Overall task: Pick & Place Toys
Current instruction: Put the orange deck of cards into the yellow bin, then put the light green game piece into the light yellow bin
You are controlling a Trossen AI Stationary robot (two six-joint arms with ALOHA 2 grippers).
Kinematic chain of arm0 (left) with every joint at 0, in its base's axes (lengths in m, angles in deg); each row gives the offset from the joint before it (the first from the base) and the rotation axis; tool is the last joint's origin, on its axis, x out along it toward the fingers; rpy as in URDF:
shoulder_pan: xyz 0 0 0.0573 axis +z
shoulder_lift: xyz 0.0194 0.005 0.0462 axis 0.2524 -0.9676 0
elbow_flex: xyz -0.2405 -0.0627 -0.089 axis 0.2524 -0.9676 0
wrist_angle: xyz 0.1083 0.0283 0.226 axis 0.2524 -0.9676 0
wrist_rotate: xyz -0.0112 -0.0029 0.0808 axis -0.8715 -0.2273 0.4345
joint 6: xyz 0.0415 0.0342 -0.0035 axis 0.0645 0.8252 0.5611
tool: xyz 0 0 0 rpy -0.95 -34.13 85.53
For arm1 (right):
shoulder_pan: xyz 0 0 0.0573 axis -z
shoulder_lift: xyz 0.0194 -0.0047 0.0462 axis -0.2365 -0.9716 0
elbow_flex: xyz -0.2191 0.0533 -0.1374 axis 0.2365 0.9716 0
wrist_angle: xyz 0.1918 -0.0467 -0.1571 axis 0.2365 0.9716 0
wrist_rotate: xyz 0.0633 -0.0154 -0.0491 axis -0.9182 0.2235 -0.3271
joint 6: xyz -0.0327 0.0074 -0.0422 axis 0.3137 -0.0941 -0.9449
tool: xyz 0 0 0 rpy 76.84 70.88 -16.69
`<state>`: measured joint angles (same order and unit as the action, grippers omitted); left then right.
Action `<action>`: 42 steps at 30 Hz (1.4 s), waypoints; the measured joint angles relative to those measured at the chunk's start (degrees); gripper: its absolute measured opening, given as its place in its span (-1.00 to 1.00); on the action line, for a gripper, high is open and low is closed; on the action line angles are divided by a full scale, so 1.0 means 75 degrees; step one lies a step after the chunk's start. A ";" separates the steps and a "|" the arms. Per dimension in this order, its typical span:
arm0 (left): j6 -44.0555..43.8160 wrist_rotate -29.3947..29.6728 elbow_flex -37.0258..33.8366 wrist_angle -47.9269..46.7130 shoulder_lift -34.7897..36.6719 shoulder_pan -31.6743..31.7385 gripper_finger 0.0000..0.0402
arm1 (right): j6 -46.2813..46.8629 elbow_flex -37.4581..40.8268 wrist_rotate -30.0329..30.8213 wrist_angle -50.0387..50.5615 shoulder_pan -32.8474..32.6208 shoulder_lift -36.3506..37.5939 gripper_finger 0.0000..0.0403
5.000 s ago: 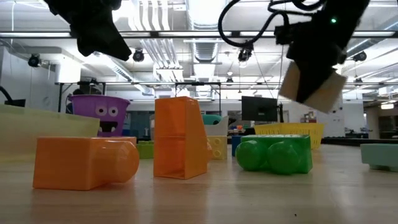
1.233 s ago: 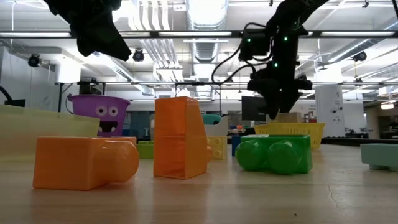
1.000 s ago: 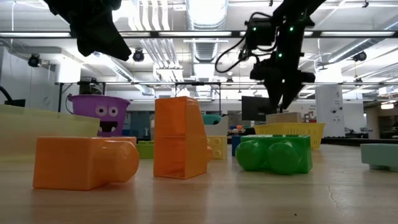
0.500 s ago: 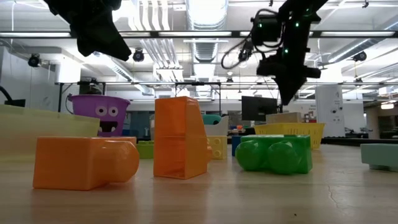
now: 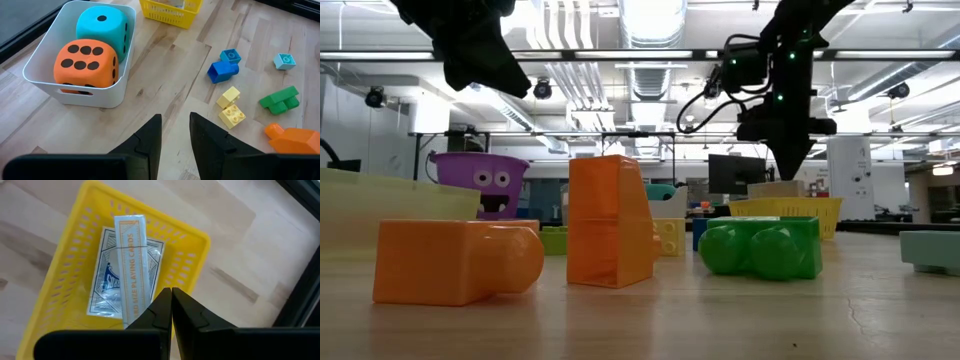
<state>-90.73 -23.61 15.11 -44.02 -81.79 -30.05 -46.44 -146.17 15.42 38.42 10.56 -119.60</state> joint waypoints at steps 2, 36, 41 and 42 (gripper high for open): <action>0.0000 0.0000 0.0000 -0.0002 -0.0001 0.0001 -0.50 | -0.0003 0.0000 -0.0004 -0.0011 -0.0035 0.0000 -0.96; 0.0000 0.0000 0.0000 -0.0002 -0.0001 0.0001 -0.50 | -0.0001 0.0009 -0.0458 -0.0114 -0.0568 -0.0146 -0.96; 0.0000 -0.0002 0.0000 -0.0002 0.0000 -0.0001 -0.50 | 0.0006 0.0009 -0.0628 -0.0180 -0.0617 -0.0146 -0.96; 0.0000 0.0000 0.0000 -0.0002 0.0002 0.0001 -0.50 | 0.0003 0.0009 -0.0653 -0.0220 -0.0621 -0.0146 -0.96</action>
<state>-90.73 -23.61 15.11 -44.04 -81.78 -30.04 -46.42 -146.10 10.53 36.77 5.91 -120.69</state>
